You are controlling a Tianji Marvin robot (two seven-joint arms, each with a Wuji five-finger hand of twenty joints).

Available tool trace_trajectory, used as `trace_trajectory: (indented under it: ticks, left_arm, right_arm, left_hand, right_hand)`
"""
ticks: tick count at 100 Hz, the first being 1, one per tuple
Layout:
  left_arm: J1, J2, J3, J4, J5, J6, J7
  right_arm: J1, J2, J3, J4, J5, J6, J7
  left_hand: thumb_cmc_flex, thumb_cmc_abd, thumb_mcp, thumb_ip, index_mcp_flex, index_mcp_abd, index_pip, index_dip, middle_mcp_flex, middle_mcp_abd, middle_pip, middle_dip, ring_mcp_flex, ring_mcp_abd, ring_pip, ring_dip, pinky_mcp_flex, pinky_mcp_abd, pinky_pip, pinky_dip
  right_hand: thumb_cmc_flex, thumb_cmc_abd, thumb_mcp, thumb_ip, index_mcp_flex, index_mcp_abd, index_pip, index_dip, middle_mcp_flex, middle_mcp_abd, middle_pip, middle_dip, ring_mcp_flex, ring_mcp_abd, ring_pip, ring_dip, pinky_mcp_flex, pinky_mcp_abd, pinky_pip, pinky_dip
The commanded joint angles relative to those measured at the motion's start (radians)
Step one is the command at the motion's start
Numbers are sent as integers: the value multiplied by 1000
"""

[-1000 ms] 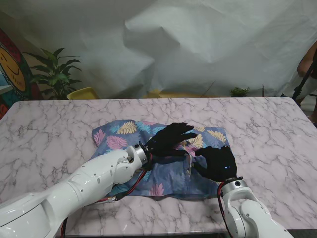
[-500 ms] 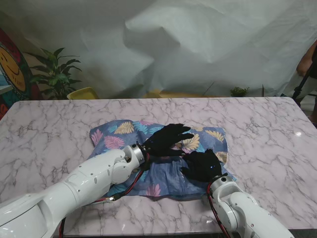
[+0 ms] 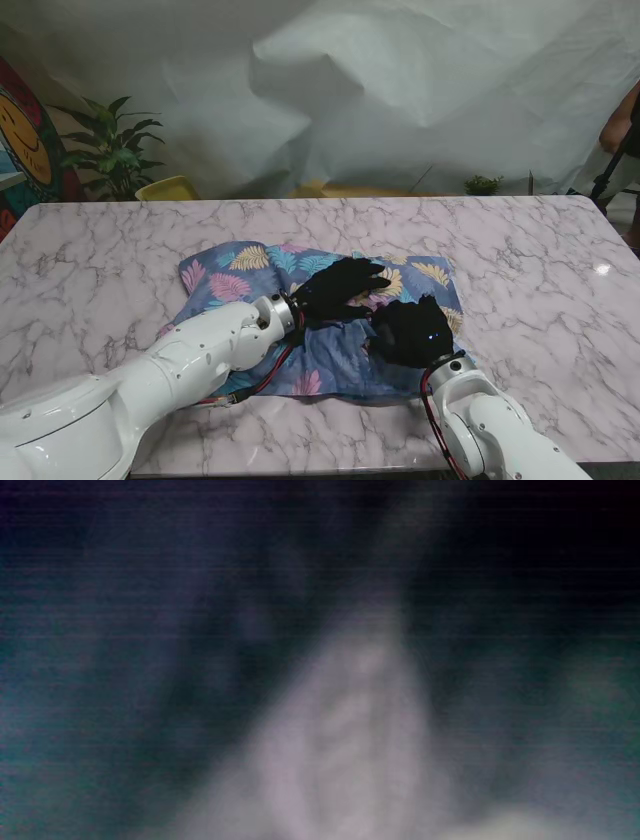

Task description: Put a pillowcase on a pillow

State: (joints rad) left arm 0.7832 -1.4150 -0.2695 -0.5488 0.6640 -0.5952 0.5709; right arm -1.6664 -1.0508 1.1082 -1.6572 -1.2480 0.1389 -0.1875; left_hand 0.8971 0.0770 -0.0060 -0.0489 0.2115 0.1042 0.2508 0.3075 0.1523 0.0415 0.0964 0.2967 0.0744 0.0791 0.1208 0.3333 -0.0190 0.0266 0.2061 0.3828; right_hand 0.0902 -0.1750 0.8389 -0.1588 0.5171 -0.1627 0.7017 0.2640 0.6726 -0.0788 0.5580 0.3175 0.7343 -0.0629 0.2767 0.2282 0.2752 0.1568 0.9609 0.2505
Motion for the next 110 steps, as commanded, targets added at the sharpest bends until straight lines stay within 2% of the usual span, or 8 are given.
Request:
trace_trajectory:
  ticks: [1,12,22,31,41,67,93,110]
  left_arm:
    - [2,-10,14,3,6,5,-33]
    - [2,6,19,-18,11,31,-68]
    - [24,33,-25,-73,-5,46,-108]
    - [69,85,-106,-193,-6,83,-138]
    - [135,138,-210,-330,26,126,-132]
    - [318,223,-485,-627,100,255,-134]
    - [459,273,-683,-754,111,386,-274]
    - [543,286,-767,-798,101,463,-324]
  right_arm:
    - [-26,-5,16,-50,-8,14,-9]
    - [-64,-9,56,-118,-40,40,-15]
    - [-92,-13,89,-181,-64,69,-19]
    - [-104,-17,114,-220,-79,96,-14]
    - [-102,-22,136,-224,-71,111,-23]
    - [-66,-31,167,-156,11,83,-77]
    - [-29,-42,184,-70,94,13,-159]
    - [8,-52,187,6,155,-36,-229]
  left_hand:
    - [30,-5,-6,19,-4,0,6,2,-16,-2,-13,-13,-19,-13,-8,-6,-17,-32,7,-22]
    - [29,-6,-13,19,-7,2,5,1,-26,4,-28,-11,-26,-12,-22,-4,-19,-31,0,-29]
    - [7,-11,-16,23,-12,2,-4,-3,-33,6,-52,1,-32,-8,-48,3,-21,-28,-20,-37]
    - [-21,-17,-24,21,-22,4,-15,-6,-43,13,-66,4,-44,-1,-64,4,-30,-24,-35,-38]
    - [-72,-24,-19,20,-22,4,-39,-6,-43,23,-87,-13,-43,9,-90,-2,-31,-18,-73,-18]
    - [-113,-20,-23,19,-25,5,-57,-6,-45,32,-97,-48,-45,17,-99,-30,-36,-7,-96,3]
    - [-106,-15,-22,19,-38,13,-142,-10,-50,28,-108,-104,-48,32,-120,-94,-28,3,-148,-29]
    - [-97,-20,-21,21,-35,17,-173,-4,-54,36,-113,-147,-52,45,-126,-140,-21,12,-180,-83]
  right_hand:
    - [-2,-11,7,20,-9,-37,-12,-4,-7,-5,7,0,-10,-7,0,2,-14,-2,2,6]
    - [-1,-9,-2,20,-9,-36,-15,-5,-5,-2,-2,-5,-11,-4,-3,1,-15,0,1,5]
    - [-1,-7,-12,20,-10,-35,-19,-7,-6,2,-9,-8,-13,-1,-7,0,-15,0,0,5]
    - [-8,-1,-26,20,-12,-33,-27,-11,-10,3,-15,-10,-16,0,-10,-1,-18,3,-2,4]
    - [-13,5,-40,21,-17,-28,-35,-15,-17,5,-18,-11,-21,1,-13,-1,-23,6,-7,2]
    - [-45,31,-87,22,-62,-15,-51,-21,-79,9,-28,-12,-66,8,-28,-7,-47,2,-27,-7]
    - [-61,66,-163,29,-158,8,-77,-39,-225,16,-28,-12,-180,9,-42,-24,-111,-62,-92,-37]
    - [-61,82,-190,32,-212,26,-87,-50,-306,7,-23,-13,-233,-2,-50,-29,-142,-92,-121,-52]
